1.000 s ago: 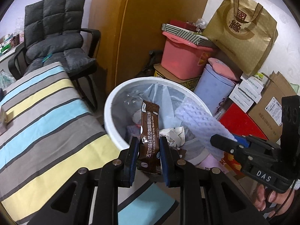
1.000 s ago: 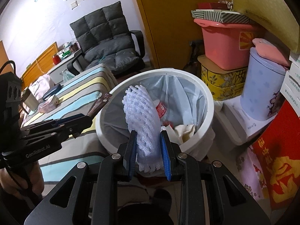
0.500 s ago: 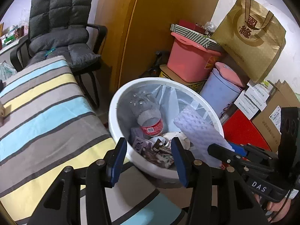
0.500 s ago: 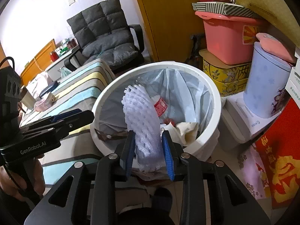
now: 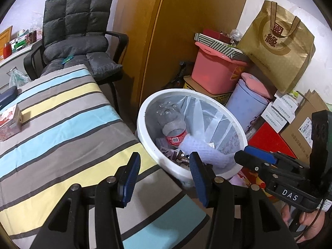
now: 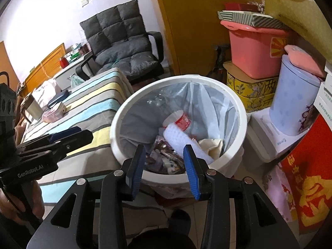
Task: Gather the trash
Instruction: 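Open both grippers to drop the sleeve and snack bar into the bin, then move both tools back over the table toward the carton and cup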
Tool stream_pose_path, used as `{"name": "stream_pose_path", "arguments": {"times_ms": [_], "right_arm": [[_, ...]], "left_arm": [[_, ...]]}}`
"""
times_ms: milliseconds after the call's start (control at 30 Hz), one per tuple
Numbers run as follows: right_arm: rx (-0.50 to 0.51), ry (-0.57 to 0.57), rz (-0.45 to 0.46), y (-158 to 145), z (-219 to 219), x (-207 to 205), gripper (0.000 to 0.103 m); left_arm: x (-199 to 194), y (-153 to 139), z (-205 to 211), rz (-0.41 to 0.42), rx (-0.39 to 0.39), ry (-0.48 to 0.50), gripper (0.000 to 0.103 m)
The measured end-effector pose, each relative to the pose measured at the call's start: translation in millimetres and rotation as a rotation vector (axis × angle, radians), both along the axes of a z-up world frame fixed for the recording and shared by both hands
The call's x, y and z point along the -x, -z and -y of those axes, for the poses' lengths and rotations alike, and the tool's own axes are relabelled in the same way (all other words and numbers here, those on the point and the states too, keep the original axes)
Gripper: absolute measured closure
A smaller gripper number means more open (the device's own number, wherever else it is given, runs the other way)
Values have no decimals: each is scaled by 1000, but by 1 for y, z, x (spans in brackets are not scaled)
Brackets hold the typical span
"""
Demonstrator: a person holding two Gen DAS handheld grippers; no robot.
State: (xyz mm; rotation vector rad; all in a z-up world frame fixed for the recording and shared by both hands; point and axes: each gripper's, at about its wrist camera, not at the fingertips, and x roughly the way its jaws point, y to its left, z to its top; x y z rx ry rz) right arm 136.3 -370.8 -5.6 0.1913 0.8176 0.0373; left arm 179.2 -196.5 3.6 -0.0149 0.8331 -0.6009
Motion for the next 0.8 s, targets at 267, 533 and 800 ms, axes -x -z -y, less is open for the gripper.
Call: {"name": "stream_pose_path", "arguments": {"times_ms": [267, 533, 800], "right_arm": [[21, -49, 18, -10, -16, 5, 62], [40, -100, 33, -16, -40, 10, 63], [38, -175, 32, -16, -71, 11, 62]], "left_arm": [[11, -5, -20, 10, 9, -33, 52], [28, -8, -45, 19, 25, -51, 52], [40, -8, -82, 25, 23, -121, 52]]}}
